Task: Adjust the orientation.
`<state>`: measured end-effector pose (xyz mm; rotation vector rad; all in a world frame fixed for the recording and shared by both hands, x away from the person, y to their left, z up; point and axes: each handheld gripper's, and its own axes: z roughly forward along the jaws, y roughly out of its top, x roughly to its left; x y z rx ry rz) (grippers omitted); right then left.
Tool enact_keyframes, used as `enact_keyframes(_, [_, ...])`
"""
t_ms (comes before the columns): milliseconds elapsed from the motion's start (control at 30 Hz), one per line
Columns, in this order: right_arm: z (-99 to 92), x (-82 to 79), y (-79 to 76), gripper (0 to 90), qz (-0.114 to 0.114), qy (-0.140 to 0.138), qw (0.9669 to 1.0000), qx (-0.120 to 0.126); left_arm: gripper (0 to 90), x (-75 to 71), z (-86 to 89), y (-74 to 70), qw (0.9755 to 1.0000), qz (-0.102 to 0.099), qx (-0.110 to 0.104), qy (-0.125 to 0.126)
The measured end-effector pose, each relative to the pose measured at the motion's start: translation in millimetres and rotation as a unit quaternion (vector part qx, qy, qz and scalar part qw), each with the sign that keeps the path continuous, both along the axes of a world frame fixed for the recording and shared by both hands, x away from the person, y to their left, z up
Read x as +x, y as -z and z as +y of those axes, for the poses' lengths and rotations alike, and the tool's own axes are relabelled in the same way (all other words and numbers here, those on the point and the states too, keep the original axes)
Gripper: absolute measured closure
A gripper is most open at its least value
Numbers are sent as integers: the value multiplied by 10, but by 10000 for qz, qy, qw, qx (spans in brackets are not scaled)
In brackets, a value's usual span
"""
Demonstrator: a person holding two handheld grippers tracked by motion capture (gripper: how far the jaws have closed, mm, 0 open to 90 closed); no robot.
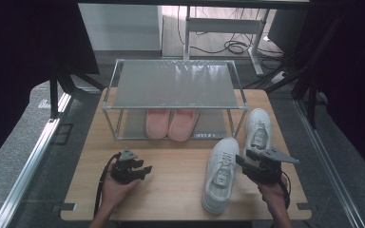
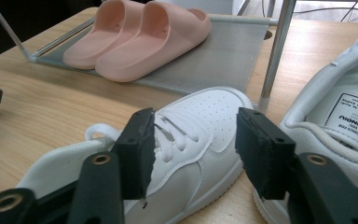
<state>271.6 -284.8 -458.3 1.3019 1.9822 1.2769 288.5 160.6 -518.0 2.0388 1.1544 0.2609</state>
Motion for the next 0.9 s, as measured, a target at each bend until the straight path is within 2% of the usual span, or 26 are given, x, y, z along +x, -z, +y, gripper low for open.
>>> enact_keyframes(267, [14,-33,5,617,72,-161,9998,-58,529,26,22,-6,10000,-5,7,-7])
enact_keyframes(533, [103,-21,15,796,194,-700,9974,-37,518,22,21,11,10000,56,60,17])
enact_keyframes(667, [138,-38,10,839,218,-896,9957,-68,517,29,26,3,10000,39,48,6])
enact_keyframes(900, [187,-84,-6,898,192,-993,9949,-55,517,30,31,-6,10000,33,22,34])
